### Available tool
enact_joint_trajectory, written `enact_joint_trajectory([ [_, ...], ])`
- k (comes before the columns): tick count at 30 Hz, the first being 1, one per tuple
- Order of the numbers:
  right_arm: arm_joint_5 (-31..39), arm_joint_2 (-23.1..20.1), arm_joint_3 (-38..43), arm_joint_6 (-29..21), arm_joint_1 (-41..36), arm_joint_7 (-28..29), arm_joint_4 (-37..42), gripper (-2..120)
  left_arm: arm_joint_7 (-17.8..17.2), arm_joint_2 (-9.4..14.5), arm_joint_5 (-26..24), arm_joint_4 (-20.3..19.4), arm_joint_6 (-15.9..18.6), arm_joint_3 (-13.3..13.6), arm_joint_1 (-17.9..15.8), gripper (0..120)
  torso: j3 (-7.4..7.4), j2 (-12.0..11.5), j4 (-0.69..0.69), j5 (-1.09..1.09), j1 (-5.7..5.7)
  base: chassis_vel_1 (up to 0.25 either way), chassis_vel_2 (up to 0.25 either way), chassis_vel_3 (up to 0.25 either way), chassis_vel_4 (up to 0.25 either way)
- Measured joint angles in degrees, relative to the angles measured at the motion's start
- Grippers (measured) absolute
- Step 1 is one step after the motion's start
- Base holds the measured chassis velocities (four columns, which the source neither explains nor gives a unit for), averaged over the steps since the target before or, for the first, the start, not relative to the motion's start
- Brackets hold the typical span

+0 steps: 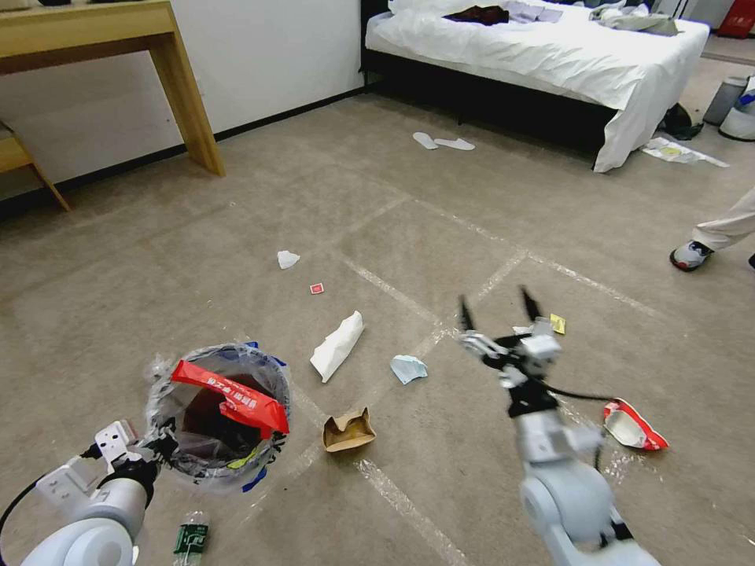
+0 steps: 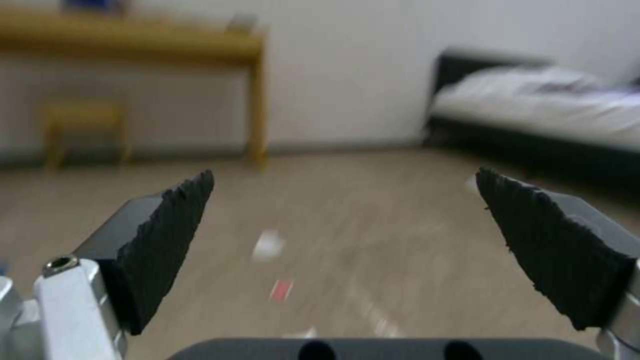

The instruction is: Pick up the trash bin and place the garbage on the floor into it.

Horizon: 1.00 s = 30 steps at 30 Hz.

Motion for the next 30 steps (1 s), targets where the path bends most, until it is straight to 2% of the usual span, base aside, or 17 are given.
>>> enact_joint_trajectory([
  [1,1.7,-2.5,-4.3,-3.4,3.3,1.4,-1.1,100,0.0,-0.2,0.2,0.1,0.0,0.1,-0.1,1,0.0,0.0,0.0,0.01,0.01,0.0,0.0,0.0,0.0],
  [2,1.7,-2.5,-4.3,-3.4,3.3,1.4,-1.1,100,0.0,-0.2,0.2,0.1,0.0,0.1,-0.1,1,0.0,0.0,0.0,0.01,0.01,0.0,0.0,0.0,0.0],
  [4,5.7,-5.8,-13.9,-10.3,10.0,4.4,-3.1,100,0.0,-0.7,0.7,0.1,0.0,0.2,-0.1,1,0.0,0.0,0.0,0.0,0.0,0.0,0.0,0.0,0.0],
  [7,6.9,-6.9,-18.6,-12.2,13.2,5.3,-4.5,100,0.0,-0.9,0.9,0.1,0.0,0.2,-0.2,1,0.0,0.0,-0.02,0.02,0.0,0.0,0.0,0.0,0.0],
  [8,7.8,-8.4,-26.6,-14.3,19.7,5.5,-7.2,100,0.0,-1.3,1.0,0.1,0.0,0.1,-0.3,1,0.0,0.0,-0.01,0.02,0.0,0.0,0.0,0.0,0.0],
  [10,8.7,-9.3,-36.3,-15.1,27.9,5.5,-10.7,100,0.0,-1.7,1.2,0.1,0.0,0.0,-0.3,1,0.0,0.0,0.01,0.01,0.0,0.0,0.0,0.0,0.0],
  [11,8.7,-9.3,-36.3,-15.1,27.9,5.5,-10.7,100,0.0,-1.7,1.2,0.1,0.0,0.0,-0.3,1,0.0,0.0,0.01,0.01,0.0,0.0,0.0,0.0,0.0],
  [13,8.6,-9.3,-47.2,-14.7,35.6,4.0,-15.6,100,0.0,-2.2,1.4,0.1,0.0,-0.1,-0.4,1,0.01,0.0,0.0,0.0,0.0,0.0,0.0,0.0,0.0],
  [18,7.5,-8.6,-55.0,-14.3,41.1,1.8,-19.5,100,0.1,-2.6,1.6,0.3,-0.2,-0.2,-0.4,1,0.0,0.0,-0.01,0.01,0.0,0.0,0.0,0.0,0.0],
  [23,2.5,-7.4,-61.0,-12.2,45.8,-1.9,-23.5,100,0.2,-3.0,1.7,0.4,-0.4,-0.4,-0.4,1,0.0,0.0,-0.01,0.0,-0.01,0.0,0.0,0.0,0.0],
  [25,-7.8,-6.1,-63.5,-8.3,47.5,-6.3,-28.2,100,0.4,-3.3,1.8,0.4,-0.7,-0.7,-0.3,1,0.0,0.0,-0.01,0.01,-0.01,0.0,0.0,0.0,0.0],
  [26,-7.8,-6.1,-63.5,-8.3,47.5,-6.3,-28.2,100,0.4,-3.3,1.8,0.4,-0.7,-0.7,-0.3,1,0.0,0.0,-0.01,0.01,-0.01,0.0,0.0,0.0,0.0],
  [28,-14.1,-5.0,-63.8,-6.8,47.3,-9.9,-30.7,100,0.5,-3.3,1.9,0.4,-0.9,-0.8,-0.1,1,0.0,0.0,-0.01,0.01,-0.01,0.0,0.0,0.0,0.0],
  [29,-14.1,-5.0,-63.8,-6.8,47.3,-9.9,-30.7,100,0.5,-3.3,1.9,0.4,-0.9,-0.8,-0.1,1,0.0,0.0,-0.01,0.01,-0.01,0.0,0.0,0.0,0.0],
  [30,-19.9,-3.9,-63.8,-3.7,47.1,-12.9,-33.0,100,0.5,-3.4,2.0,0.4,-0.9,-0.9,-0.1,1,0.0,0.0,-0.01,0.0,-0.01,0.0,0.0,0.0,0.0],
])
